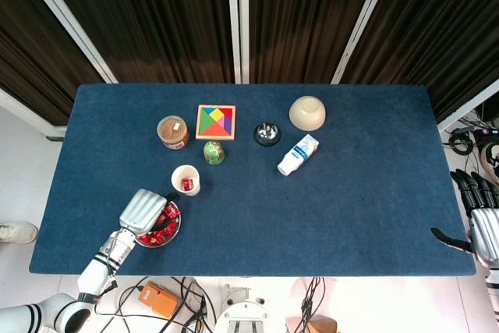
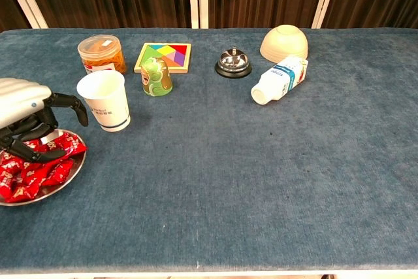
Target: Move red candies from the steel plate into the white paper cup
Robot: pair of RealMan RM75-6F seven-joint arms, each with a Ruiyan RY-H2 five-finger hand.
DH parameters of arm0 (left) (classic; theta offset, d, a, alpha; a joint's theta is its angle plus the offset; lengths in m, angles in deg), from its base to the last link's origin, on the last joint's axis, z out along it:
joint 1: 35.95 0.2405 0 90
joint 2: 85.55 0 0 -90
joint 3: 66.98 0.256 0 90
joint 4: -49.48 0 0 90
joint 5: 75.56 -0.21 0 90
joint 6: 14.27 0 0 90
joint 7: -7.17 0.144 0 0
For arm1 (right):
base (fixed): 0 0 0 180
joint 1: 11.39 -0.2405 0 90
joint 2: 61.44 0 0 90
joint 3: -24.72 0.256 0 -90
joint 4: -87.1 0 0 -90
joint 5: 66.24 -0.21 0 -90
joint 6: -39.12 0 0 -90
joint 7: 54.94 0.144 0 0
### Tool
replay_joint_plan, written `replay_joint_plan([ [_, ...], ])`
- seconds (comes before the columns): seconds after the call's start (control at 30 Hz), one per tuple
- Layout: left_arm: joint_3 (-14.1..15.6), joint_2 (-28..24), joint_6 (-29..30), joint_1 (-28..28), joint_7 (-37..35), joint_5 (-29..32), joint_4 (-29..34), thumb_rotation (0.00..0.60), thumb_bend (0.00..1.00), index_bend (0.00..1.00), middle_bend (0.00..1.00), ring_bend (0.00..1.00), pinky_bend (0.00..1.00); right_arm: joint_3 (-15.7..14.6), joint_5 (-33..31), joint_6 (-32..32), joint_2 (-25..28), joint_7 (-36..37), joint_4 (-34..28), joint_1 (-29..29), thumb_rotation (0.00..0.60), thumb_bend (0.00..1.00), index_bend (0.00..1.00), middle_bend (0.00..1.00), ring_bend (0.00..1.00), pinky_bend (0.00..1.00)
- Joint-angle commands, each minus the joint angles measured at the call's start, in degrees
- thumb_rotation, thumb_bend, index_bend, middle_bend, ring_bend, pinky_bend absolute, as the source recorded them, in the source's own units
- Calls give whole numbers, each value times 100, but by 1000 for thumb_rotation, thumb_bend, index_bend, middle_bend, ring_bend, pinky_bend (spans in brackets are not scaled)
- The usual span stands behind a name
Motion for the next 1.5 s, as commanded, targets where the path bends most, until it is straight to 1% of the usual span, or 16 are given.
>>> replay_joint_plan([
  [0.03, -3, -5, -78, -39, 68, 19, -30, 600, 224, 363, 873, 843, 832, -1, -1, -3, 1, -9, -8, 5, 600, 197, 7, 116, 74, 134],
  [0.43, -36, 65, -275, -75, 88, 154, -184, 600, 239, 399, 873, 843, 832, -3, -37, 9, -1, -39, -34, 26, 600, 196, 7, 116, 75, 134],
  [0.73, -74, 67, -260, -54, 82, 204, -238, 600, 262, 418, 873, 843, 832, 0, -42, 33, -3, -77, -63, 18, 600, 197, 7, 116, 79, 134],
  [0.9, -95, 78, -288, -52, 198, 291, -275, 600, 268, 436, 873, 843, 832, -3, -55, 52, -6, -75, -66, 18, 600, 196, 7, 116, 81, 134],
  [0.97, -99, 95, -284, -48, 261, 315, -303, 600, 278, 448, 873, 843, 832, -1, -56, 48, -7, -70, -63, 22, 600, 196, 7, 116, 81, 134],
  [1.17, -83, 172, -226, -37, 466, 285, -417, 600, 349, 513, 873, 843, 832, -6, -40, 33, -2, -56, -67, 31, 600, 197, 14, 117, 85, 142],
  [1.37, -104, 192, -157, -12, 374, 243, -434, 600, 372, 564, 873, 845, 832, -9, -27, -3, -13, -15, -45, 53, 600, 197, 24, 118, 89, 145],
  [1.5, -155, 39, 39, 65, 63, 155, -179, 600, 373, 569, 873, 845, 832, -6, -12, -26, -19, 4, -26, 60, 600, 197, 26, 120, 91, 145],
])
